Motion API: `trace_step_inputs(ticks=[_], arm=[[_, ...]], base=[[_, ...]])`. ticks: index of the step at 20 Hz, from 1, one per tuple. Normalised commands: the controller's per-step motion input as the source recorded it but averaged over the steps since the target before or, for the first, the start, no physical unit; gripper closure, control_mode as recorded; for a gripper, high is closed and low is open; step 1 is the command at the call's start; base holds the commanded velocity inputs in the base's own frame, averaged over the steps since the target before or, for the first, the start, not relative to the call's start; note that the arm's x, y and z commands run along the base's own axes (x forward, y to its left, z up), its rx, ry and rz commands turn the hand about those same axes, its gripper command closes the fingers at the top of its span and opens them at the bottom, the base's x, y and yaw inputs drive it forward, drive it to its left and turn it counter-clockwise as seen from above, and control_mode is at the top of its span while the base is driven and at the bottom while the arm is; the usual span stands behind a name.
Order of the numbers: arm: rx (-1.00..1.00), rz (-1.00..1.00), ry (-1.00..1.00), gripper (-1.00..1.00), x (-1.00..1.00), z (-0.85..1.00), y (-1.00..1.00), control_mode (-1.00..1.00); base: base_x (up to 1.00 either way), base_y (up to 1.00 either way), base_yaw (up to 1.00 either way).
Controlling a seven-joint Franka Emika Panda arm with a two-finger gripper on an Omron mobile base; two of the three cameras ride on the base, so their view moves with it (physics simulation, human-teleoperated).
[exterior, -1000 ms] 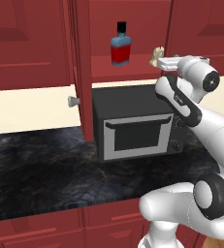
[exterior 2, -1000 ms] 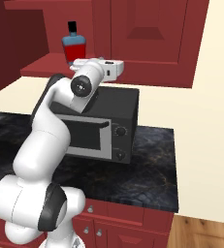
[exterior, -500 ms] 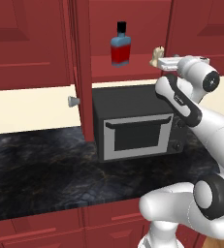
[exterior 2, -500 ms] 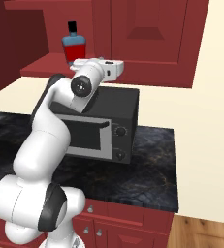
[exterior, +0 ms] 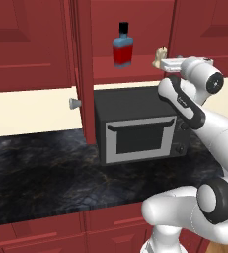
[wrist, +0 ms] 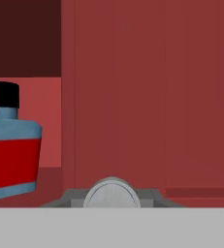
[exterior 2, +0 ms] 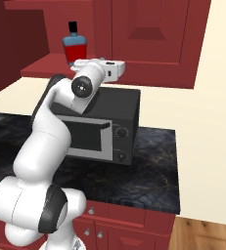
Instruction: Get the candle and the liquor from the cabinet and move them to the dining counter.
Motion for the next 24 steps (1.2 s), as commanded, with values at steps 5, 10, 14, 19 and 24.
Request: trace_step_inputs(ticks=[5,10,14,19,24], arm=[[0.0,0.0,0.0,1.0,0.0,0.0,0.0,-1.0],[0.0,0.0,0.0,1.0,0.0,0.0,0.0,-1.0],[0.0,0.0,0.0,1.0,0.0,-0.05,0.0,-1.0],[0.0,0.0,0.0,1.0,-0.37,-0.01,-0.15,-1.0],[0.0,0.0,0.0,1.0,-0.48,0.0,-0.41,-1.0]], base=[[0.0,0.0,0.0],[0.0,0.0,0.0],[0.0,0.0,0.0],[0.0,0.0,0.0],[0.0,0.0,0.0]])
